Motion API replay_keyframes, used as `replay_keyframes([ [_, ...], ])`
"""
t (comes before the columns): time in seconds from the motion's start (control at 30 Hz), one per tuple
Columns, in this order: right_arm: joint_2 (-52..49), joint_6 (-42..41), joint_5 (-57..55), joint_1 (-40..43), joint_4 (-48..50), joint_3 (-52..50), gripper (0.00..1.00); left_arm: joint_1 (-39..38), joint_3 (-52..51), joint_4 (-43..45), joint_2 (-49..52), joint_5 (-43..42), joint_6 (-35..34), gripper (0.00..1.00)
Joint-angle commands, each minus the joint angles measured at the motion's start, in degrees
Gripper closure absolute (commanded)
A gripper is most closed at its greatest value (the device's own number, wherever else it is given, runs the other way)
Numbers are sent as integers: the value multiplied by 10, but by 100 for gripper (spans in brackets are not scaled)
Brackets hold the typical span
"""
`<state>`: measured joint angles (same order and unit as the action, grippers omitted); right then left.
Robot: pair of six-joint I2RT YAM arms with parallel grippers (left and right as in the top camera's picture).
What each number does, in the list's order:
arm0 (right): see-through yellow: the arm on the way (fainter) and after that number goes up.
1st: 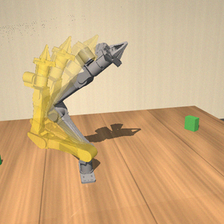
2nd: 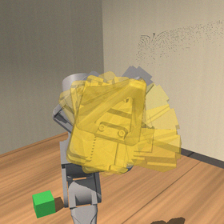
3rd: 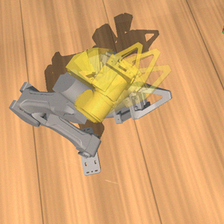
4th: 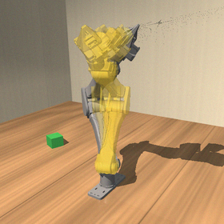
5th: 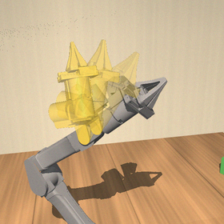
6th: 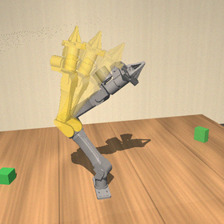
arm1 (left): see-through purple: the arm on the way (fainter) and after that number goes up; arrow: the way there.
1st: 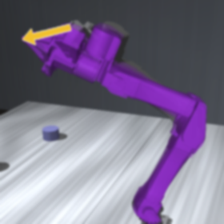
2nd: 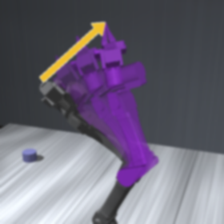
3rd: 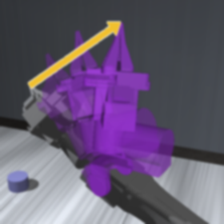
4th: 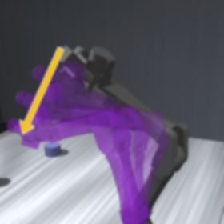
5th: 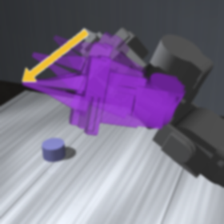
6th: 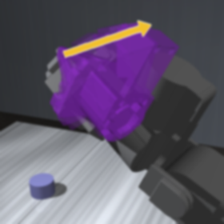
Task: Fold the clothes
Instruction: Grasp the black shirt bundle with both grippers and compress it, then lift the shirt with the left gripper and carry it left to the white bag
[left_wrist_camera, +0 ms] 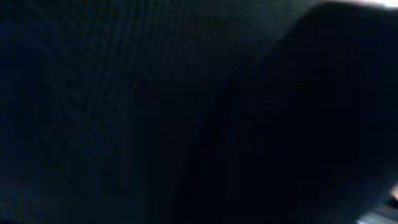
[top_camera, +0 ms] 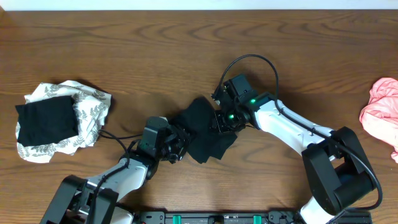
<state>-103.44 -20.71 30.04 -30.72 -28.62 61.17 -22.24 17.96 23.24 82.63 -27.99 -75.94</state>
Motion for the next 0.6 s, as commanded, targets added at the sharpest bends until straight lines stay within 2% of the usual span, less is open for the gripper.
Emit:
replay_keyframes([
  [0.0,-4,-5,14,-8,-1,4,83,-2,-11,3,9,16,62,65],
  [0.17,0,7,13,-7,-1,4,80,-2,-11,40,8,-10,178,81],
  [0.23,8,21,12,-7,-5,4,72,-2,-11,64,7,-31,205,93],
  [0.3,23,28,-11,-4,-13,4,54,-2,-9,80,3,-49,220,94],
  [0.33,33,28,-33,-1,-20,4,41,-2,-7,80,-1,-54,222,94],
  [0.57,174,27,-225,47,-83,4,23,0,13,79,-70,-72,240,94],
])
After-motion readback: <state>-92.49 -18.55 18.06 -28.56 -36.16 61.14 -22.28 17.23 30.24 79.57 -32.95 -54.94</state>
